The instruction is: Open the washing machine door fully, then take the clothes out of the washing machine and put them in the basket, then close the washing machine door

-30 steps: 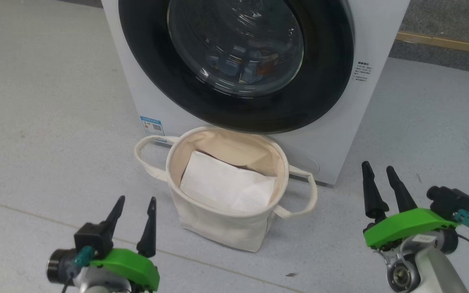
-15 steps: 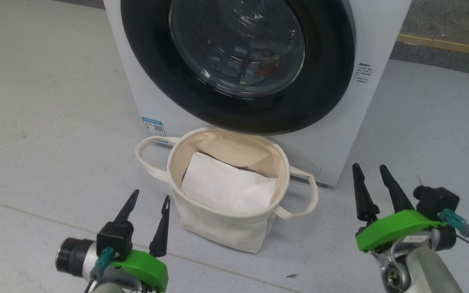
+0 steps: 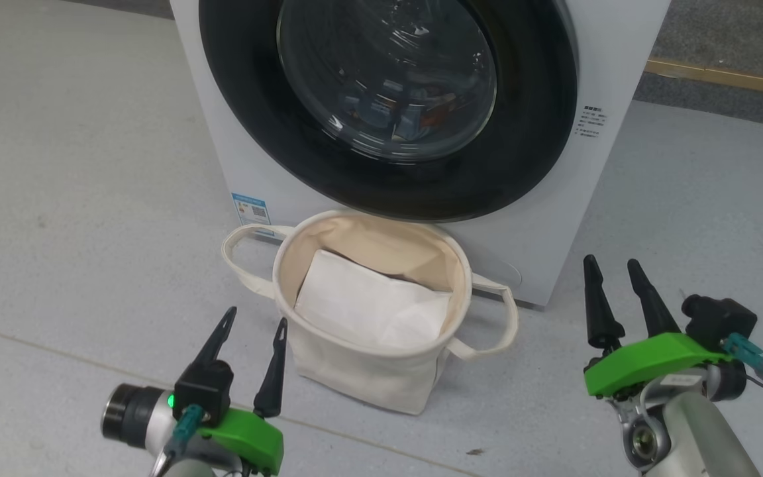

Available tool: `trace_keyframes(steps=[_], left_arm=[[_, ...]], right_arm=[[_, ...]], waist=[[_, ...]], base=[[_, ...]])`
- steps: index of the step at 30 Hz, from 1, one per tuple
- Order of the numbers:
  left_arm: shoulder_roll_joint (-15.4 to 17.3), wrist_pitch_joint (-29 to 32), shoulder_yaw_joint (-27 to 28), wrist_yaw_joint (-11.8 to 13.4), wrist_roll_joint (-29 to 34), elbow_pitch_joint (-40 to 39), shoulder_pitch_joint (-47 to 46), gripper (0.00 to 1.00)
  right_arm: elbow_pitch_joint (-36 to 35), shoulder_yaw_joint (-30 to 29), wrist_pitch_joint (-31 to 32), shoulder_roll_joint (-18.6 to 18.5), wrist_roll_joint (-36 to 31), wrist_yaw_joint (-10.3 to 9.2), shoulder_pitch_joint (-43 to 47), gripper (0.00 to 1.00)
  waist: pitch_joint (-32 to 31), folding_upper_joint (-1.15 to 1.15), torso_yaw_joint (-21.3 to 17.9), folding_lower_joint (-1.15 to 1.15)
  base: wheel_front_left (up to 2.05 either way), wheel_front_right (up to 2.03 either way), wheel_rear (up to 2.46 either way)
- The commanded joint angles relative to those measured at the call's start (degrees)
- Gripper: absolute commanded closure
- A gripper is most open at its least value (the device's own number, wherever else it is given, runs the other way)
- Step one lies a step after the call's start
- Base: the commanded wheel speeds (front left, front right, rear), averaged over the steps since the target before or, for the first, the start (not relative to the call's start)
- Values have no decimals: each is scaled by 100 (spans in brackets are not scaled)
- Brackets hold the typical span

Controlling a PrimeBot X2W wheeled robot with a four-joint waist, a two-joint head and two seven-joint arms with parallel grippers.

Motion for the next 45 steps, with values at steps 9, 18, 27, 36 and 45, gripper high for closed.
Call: trace_keyframes(steps=[9,18,27,36,45], left_arm=[[24,-190,106,141,215,-195,-274,0],[37,-203,53,187,186,-186,-239,0],[26,-209,10,231,108,-198,-194,0],[74,-189,-26,256,69,-242,-224,0],[113,-181,-71,278,38,-259,-267,0]], right_arm=[[25,258,-152,6,-208,0,-384,0],[-164,284,-152,6,-285,0,-309,0],[-146,315,-152,6,-14,0,-250,0],[-150,304,-152,6,26,0,-308,0],[-155,307,-152,6,37,0,-346,0]], waist=[[-2,0,-38,0],[4,0,-33,0],[0,0,-19,0],[76,0,-45,0],[139,0,-57,0]], base=[[0,0,0],[0,0,0],[0,0,0],[0,0,0],[0,0,0]])
